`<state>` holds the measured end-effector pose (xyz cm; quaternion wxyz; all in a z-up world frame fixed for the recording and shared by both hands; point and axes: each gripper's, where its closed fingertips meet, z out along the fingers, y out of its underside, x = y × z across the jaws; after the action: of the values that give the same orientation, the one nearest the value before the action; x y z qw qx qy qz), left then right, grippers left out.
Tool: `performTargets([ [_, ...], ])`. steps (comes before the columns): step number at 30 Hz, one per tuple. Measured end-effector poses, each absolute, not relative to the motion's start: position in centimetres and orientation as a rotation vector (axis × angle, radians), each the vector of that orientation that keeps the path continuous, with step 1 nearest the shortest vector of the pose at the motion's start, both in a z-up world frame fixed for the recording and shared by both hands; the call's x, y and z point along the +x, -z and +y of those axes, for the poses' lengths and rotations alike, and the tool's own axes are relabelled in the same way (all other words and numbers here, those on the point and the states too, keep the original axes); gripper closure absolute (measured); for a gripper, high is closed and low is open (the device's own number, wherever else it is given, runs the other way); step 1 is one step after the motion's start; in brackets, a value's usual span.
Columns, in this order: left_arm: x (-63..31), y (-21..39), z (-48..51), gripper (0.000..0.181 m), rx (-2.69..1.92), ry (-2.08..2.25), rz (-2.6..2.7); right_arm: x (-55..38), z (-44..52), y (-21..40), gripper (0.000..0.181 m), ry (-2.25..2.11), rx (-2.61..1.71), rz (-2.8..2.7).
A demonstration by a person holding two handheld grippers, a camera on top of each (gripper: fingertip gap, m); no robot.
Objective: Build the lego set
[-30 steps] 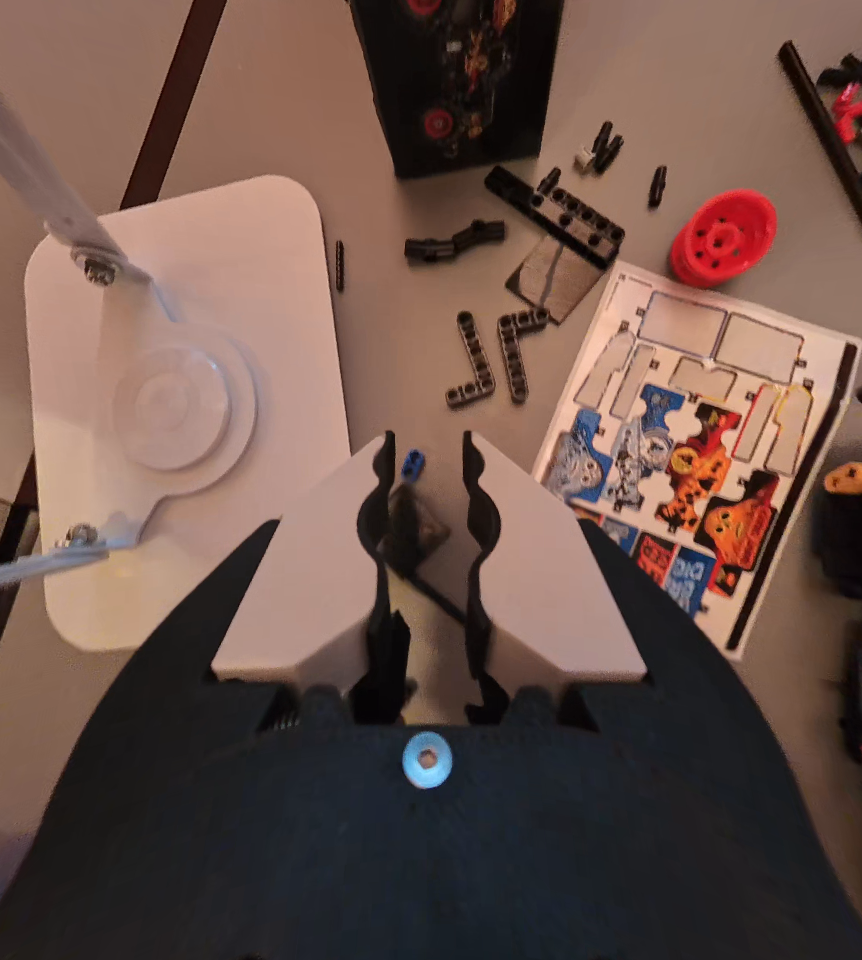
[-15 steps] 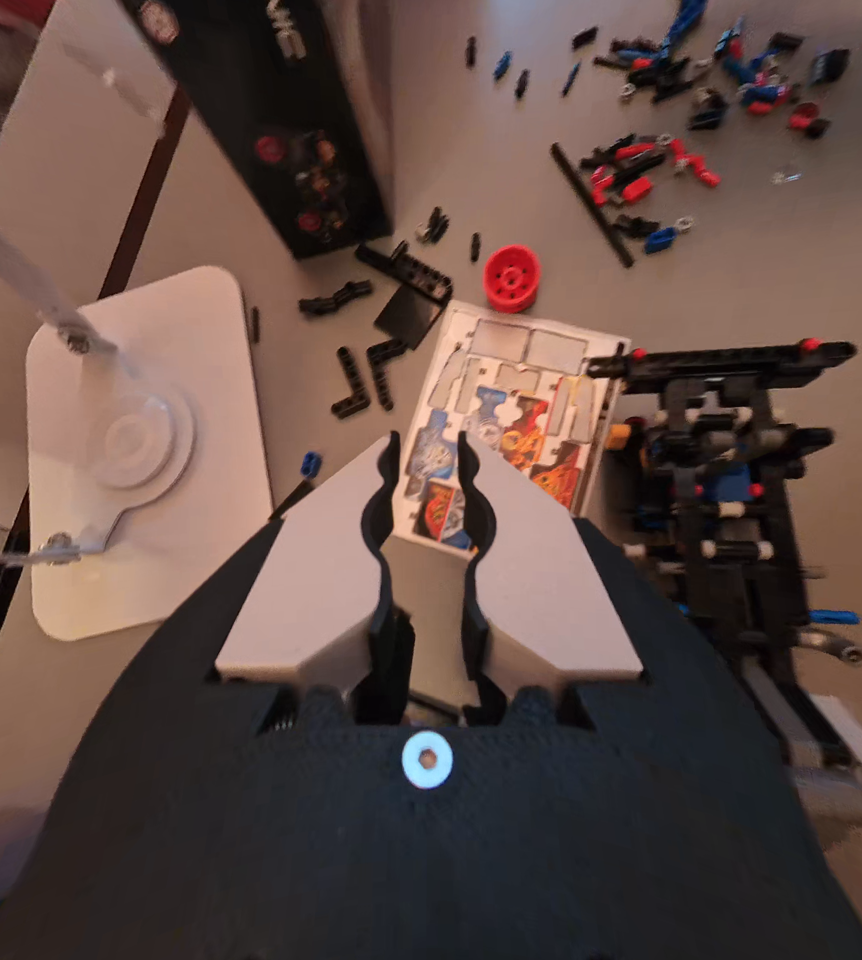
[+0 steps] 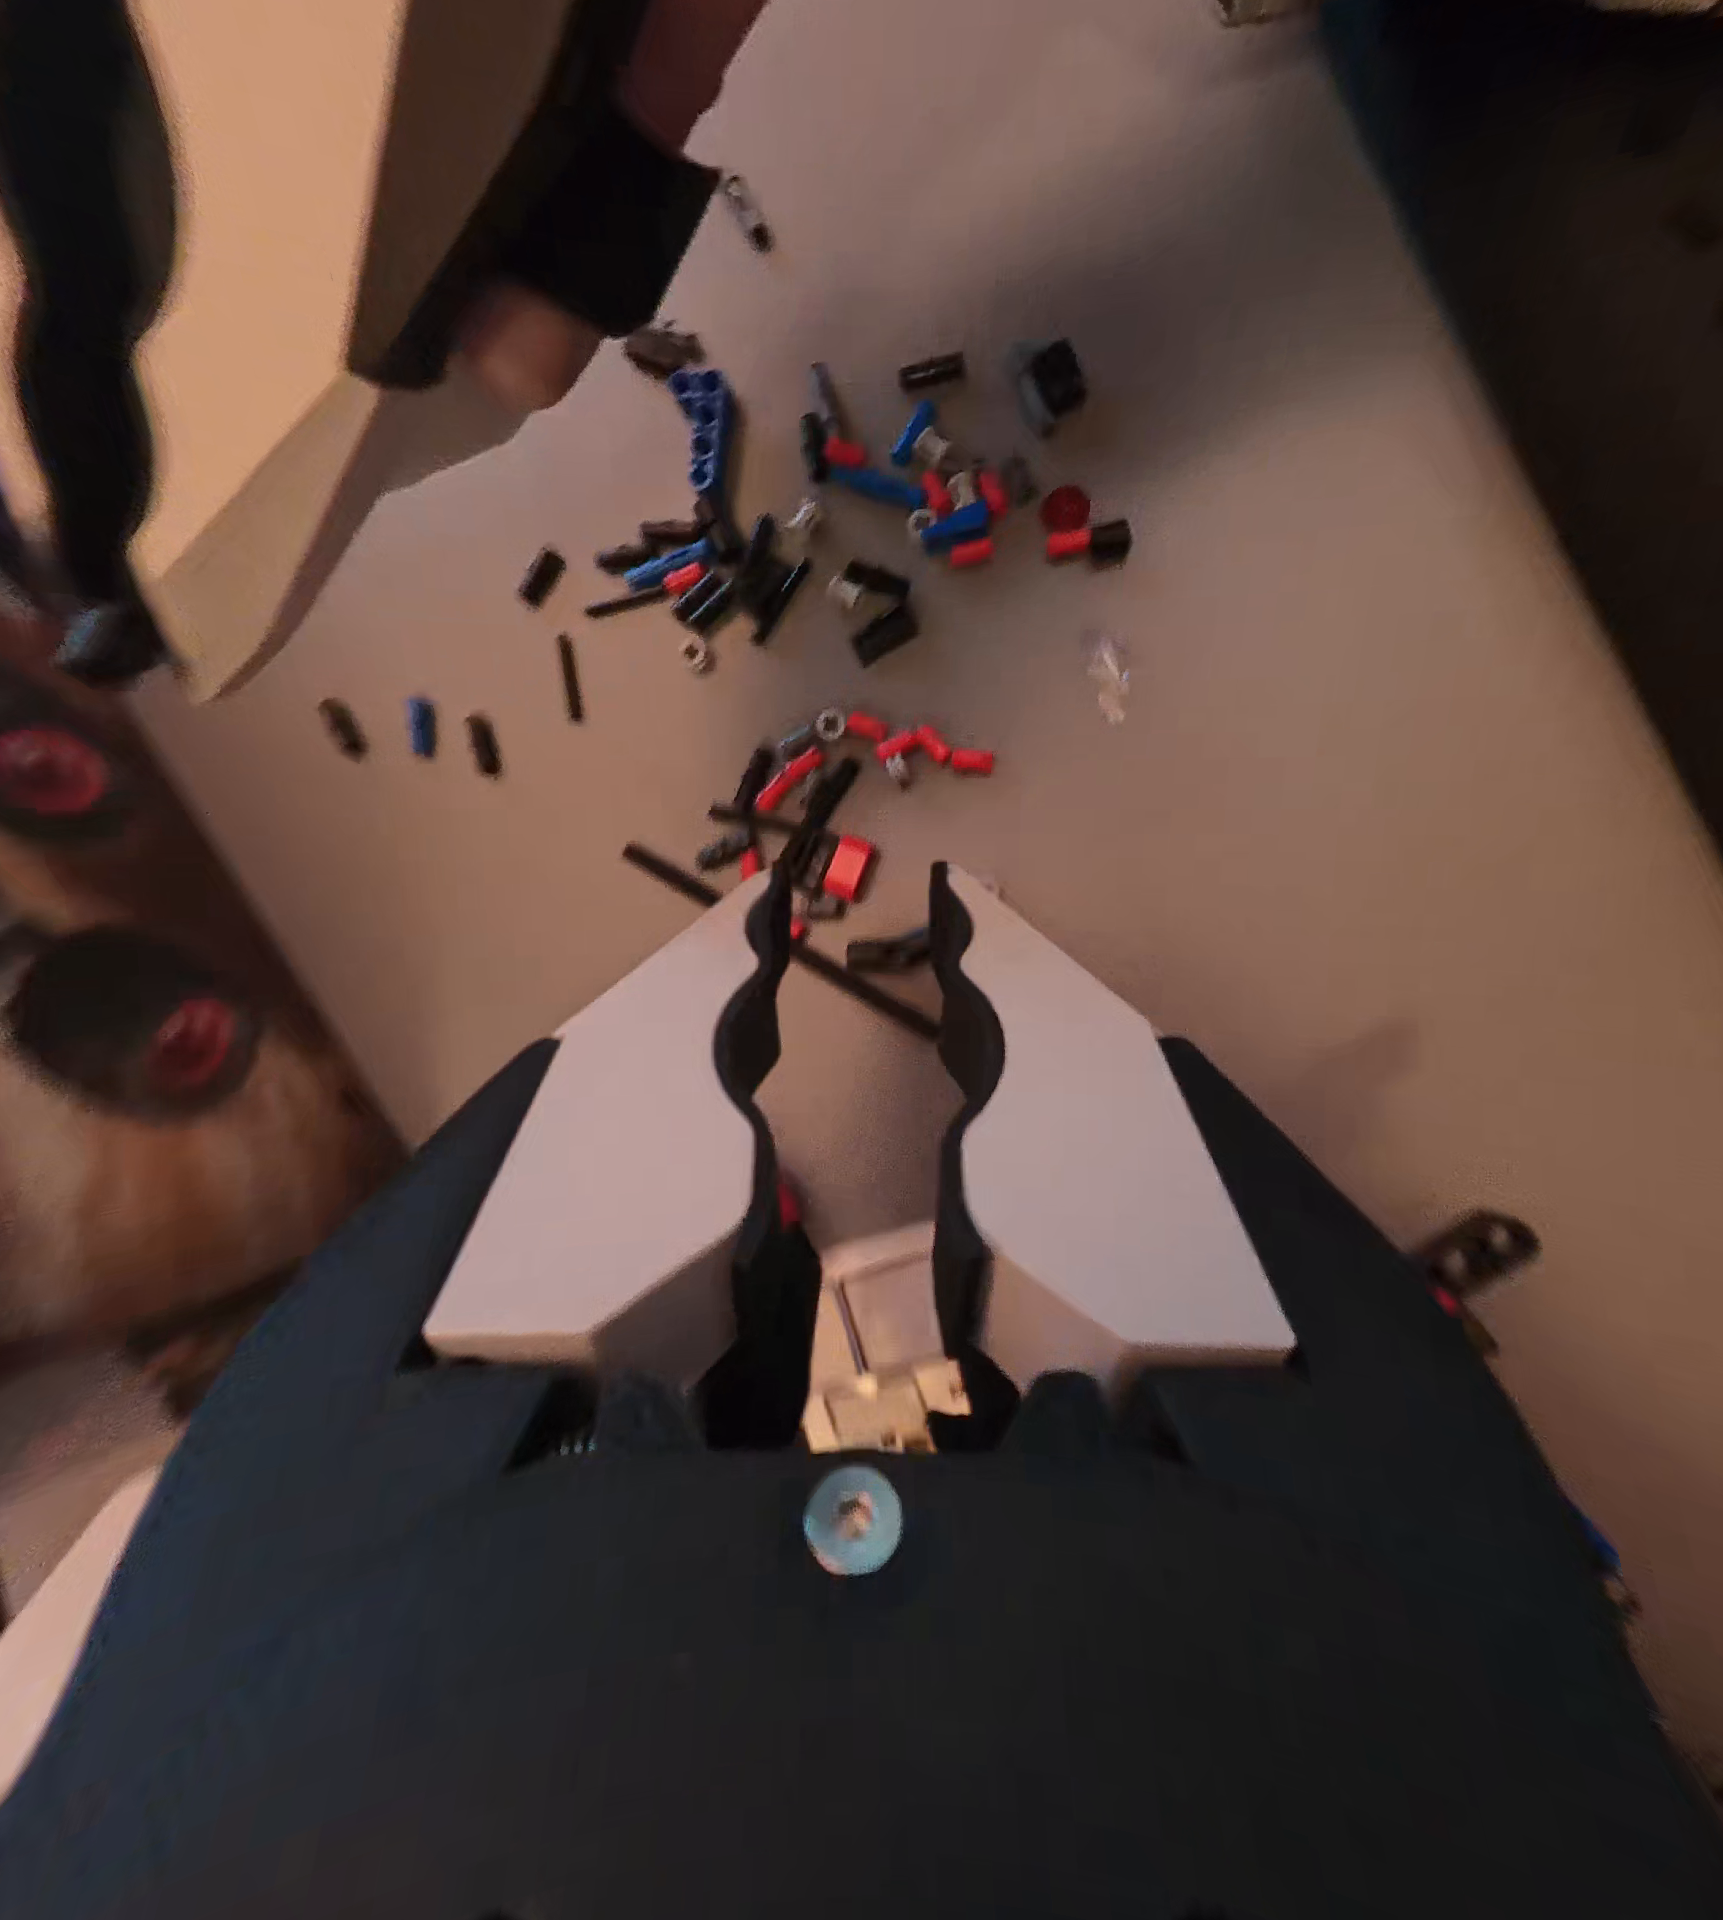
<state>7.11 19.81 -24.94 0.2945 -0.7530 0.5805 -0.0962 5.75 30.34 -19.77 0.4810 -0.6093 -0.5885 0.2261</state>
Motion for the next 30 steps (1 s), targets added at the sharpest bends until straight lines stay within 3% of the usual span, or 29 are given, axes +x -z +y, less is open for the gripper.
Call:
performTargets([
  [10,8.5,29.5,21.6,0.161,-2.052,0.285,1.666,6.1,30.3,19.1,0.176,-0.591,-1.477,-1.412],
  [21,8.8,29.7,21.9,0.179,-2.094,0.36,1.631,6.0,30.2,19.2,0.176,-0.595,-1.475,-1.413],
  [30,8.7,29.7,21.6,0.18,-2.068,0.357,1.657,6.0,30.2,19.2,0.176,-0.597,-1.475,-1.415],
])
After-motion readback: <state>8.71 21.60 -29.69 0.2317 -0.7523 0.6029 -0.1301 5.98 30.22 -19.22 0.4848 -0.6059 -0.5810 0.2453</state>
